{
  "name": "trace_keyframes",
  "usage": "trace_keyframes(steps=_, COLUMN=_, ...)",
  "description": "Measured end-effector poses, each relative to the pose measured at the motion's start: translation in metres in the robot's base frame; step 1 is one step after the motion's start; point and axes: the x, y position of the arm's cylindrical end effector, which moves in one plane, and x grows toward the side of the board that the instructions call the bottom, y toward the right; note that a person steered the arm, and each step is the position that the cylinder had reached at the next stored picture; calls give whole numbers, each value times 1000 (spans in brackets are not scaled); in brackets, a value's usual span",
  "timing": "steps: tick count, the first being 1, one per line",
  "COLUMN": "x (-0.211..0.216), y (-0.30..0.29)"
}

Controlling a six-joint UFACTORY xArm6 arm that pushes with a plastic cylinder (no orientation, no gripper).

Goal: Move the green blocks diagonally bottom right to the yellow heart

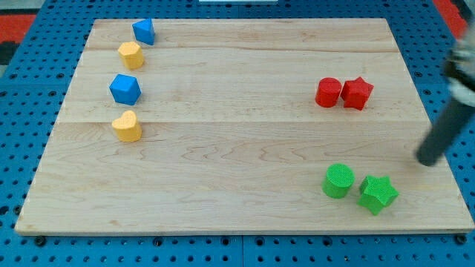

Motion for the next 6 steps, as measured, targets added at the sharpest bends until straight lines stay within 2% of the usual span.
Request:
trace_keyframes(steps=1, x=62, y=-38)
trace_keyframes(steps=2, x=50, y=-86)
trace_keyframes(steps=4, x=-6, y=-191)
trace_keyframes(steps=6, x=5, y=-331)
